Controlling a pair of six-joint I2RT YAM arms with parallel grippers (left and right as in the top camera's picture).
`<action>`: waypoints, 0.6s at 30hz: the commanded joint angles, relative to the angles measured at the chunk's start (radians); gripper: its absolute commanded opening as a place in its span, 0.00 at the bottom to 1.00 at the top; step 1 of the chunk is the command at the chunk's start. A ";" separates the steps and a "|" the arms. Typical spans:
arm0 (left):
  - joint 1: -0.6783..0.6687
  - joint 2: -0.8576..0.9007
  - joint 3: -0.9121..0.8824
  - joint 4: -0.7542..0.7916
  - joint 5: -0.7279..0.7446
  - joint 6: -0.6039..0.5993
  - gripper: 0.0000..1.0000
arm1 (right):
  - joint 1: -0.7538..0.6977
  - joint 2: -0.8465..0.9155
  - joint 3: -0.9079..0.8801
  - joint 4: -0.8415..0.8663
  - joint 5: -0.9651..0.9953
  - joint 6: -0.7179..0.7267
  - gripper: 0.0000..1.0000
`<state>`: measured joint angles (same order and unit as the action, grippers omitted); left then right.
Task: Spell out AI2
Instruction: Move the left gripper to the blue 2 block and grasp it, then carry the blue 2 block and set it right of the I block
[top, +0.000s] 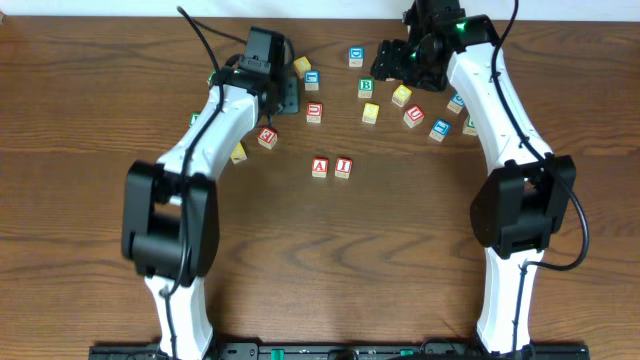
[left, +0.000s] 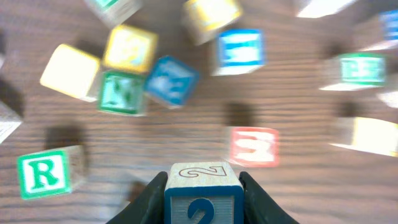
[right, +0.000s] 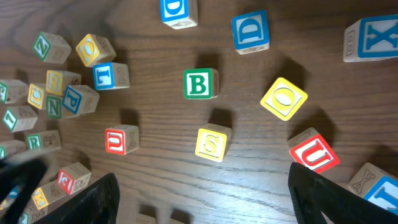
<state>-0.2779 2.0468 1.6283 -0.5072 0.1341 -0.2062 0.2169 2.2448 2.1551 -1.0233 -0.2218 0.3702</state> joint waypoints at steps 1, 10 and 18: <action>-0.076 -0.051 0.001 -0.038 0.084 -0.058 0.32 | -0.027 -0.040 0.017 0.001 0.014 -0.012 0.81; -0.279 -0.019 -0.034 -0.109 0.079 -0.170 0.32 | -0.088 -0.040 0.017 -0.008 0.014 -0.013 0.82; -0.393 0.003 -0.073 -0.085 -0.072 -0.174 0.33 | -0.100 -0.040 0.017 -0.032 0.014 -0.013 0.82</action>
<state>-0.6563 2.0193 1.5654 -0.5972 0.1341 -0.3676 0.1169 2.2448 2.1551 -1.0531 -0.2089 0.3702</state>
